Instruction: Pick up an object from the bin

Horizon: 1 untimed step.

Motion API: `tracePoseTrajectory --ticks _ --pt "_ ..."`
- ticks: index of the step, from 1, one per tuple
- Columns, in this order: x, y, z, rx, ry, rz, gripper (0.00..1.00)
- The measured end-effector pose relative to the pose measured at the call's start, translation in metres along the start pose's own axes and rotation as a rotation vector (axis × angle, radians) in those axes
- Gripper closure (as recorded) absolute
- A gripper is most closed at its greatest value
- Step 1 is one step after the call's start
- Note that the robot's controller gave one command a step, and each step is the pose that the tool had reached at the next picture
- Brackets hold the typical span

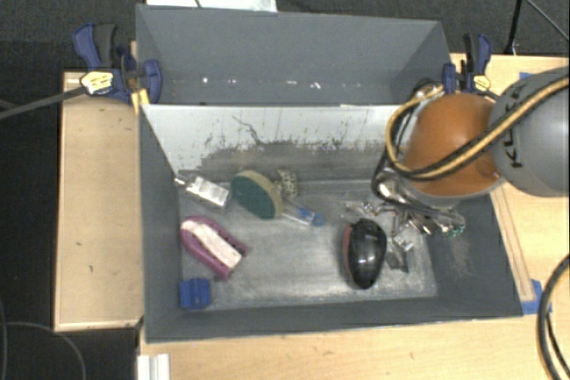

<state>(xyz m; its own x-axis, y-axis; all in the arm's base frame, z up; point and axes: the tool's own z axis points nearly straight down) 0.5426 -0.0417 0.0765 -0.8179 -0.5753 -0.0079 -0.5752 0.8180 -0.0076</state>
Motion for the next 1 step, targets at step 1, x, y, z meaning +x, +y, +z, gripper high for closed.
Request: tracePoseTrajectory --ticks 1 --pt "0.0165 0.0204 0.0049 -0.006 0.005 -0.072 0.00"
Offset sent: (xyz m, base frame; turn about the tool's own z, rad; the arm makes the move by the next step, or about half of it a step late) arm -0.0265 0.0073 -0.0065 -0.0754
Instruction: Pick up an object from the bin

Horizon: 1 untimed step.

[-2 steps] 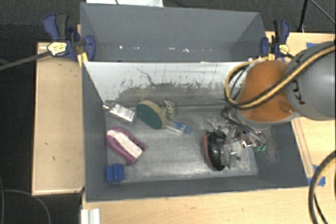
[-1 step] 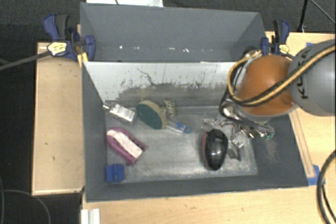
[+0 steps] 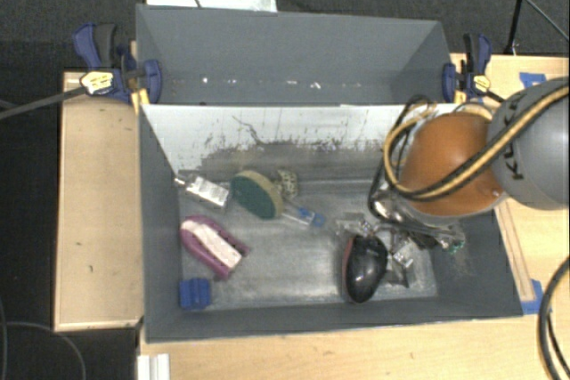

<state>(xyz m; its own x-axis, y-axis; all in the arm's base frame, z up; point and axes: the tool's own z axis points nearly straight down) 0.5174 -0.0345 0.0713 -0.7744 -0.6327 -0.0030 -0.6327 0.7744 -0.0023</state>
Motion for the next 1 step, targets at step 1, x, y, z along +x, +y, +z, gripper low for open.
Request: tracePoseTrajectory --ticks 1 --pt "-0.0003 -0.0008 -0.0011 0.002 -0.001 -0.003 1.00"
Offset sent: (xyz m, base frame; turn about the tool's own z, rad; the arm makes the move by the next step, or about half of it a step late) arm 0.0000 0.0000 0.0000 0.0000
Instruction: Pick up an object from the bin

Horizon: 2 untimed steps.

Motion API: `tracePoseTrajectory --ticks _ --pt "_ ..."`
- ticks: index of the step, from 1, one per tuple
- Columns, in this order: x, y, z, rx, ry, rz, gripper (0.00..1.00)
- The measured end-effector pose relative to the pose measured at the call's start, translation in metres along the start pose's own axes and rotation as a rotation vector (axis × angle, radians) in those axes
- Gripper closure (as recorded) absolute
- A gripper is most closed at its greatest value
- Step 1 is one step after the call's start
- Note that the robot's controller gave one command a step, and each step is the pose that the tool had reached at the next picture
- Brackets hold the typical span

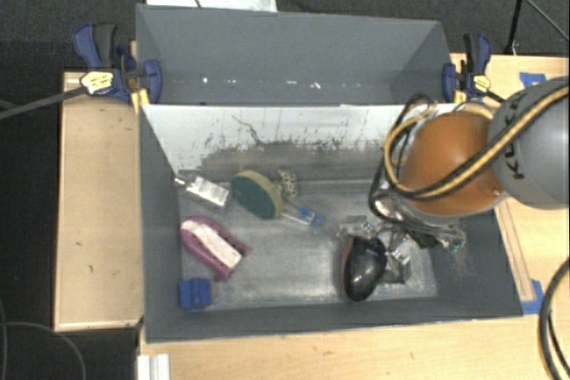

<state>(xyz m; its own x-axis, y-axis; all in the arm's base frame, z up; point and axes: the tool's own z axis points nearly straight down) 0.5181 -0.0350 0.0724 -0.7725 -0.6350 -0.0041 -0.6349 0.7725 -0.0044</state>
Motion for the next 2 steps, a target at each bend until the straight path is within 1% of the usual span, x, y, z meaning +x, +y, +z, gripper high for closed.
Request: tracePoseTrajectory --ticks 1,2 --pt "-0.017 0.010 -0.105 0.001 -0.004 0.013 1.00" --pt "-0.011 0.014 -0.154 0.000 -0.002 -0.038 1.00"
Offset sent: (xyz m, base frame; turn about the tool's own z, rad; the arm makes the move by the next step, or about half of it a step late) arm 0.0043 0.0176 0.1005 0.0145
